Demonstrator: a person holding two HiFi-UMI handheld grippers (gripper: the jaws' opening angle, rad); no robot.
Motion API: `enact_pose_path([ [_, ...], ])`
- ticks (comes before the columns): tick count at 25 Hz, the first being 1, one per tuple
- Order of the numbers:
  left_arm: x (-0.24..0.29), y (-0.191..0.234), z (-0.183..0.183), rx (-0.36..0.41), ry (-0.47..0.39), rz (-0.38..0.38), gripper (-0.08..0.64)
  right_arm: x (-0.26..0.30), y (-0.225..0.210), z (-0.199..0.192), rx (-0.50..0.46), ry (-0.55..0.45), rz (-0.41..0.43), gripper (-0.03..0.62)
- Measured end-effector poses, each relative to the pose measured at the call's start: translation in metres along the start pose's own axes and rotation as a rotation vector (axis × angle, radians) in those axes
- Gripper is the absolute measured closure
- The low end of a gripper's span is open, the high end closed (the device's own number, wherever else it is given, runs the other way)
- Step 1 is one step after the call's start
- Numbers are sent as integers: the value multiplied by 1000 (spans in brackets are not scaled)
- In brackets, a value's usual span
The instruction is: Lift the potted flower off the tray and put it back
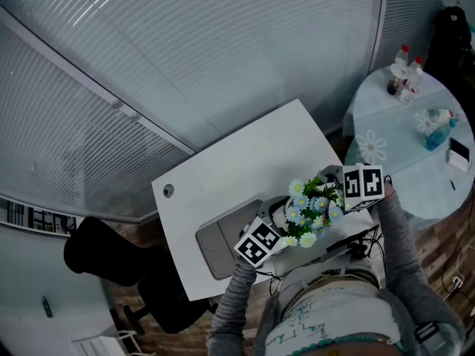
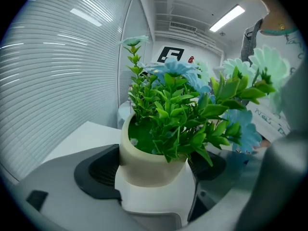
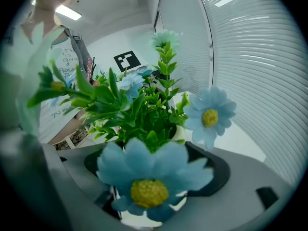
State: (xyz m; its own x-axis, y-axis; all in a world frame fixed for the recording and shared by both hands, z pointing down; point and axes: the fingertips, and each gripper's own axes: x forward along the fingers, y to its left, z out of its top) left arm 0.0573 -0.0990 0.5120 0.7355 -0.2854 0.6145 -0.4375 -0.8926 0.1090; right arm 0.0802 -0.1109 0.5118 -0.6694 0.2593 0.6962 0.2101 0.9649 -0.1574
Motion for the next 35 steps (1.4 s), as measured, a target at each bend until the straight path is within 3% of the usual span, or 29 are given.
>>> enact_pose_path([
  [15,42,4,-43,-19,34,-48,114,38,-8,-48,53,8,14,212],
  [35,76,11,-86,-8,83,-77,114,74,-15,-82,76,43,7,212],
])
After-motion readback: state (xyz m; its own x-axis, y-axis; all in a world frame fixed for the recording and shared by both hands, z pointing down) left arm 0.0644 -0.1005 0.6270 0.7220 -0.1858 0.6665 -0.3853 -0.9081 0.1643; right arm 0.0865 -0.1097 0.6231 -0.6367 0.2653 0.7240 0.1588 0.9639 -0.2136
